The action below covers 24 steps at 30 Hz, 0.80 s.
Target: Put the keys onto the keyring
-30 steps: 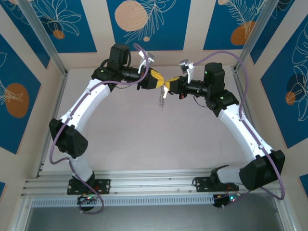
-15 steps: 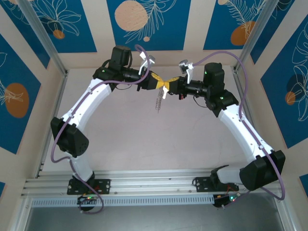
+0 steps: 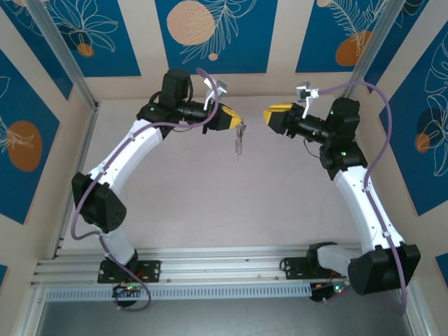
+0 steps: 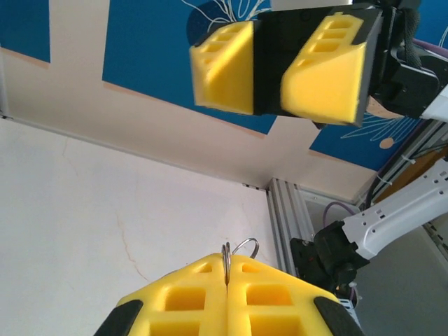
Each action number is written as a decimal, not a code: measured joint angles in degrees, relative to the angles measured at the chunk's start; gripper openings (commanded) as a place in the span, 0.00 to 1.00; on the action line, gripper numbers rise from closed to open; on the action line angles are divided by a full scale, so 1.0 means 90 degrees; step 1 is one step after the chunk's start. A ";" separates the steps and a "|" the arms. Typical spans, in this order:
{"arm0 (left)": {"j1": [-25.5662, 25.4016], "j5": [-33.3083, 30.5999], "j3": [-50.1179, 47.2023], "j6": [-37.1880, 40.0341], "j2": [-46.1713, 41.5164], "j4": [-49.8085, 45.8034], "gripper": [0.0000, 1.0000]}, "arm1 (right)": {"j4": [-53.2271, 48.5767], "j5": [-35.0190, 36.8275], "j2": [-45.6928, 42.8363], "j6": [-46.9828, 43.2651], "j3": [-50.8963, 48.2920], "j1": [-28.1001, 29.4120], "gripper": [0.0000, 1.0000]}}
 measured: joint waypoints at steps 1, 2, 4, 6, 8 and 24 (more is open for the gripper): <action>-0.0002 -0.0015 -0.0041 -0.0036 -0.0051 0.0095 0.00 | 0.0119 -0.0058 -0.0073 0.0104 -0.0056 0.0000 0.53; -0.0007 -0.0027 -0.0078 -0.0078 -0.0104 0.0185 0.00 | 0.0228 -0.0121 -0.0124 0.0170 -0.0107 0.0000 0.55; -0.0024 -0.0044 -0.0153 -0.0180 -0.0221 0.0393 0.00 | 0.0505 -0.0287 -0.0206 0.0355 -0.0272 0.0015 0.59; -0.0046 -0.0066 -0.0236 -0.0294 -0.0347 0.0588 0.00 | 0.0704 -0.0401 -0.0243 0.0440 -0.0432 0.0051 0.60; -0.0083 -0.0121 -0.0323 -0.0379 -0.0461 0.0772 0.00 | 0.0835 -0.0503 -0.0240 0.0517 -0.0551 0.0117 0.61; -0.0274 -0.0345 -0.0668 -0.0894 -0.0804 0.1600 0.00 | 0.1032 -0.0682 -0.0056 0.0386 -0.0646 0.0906 0.63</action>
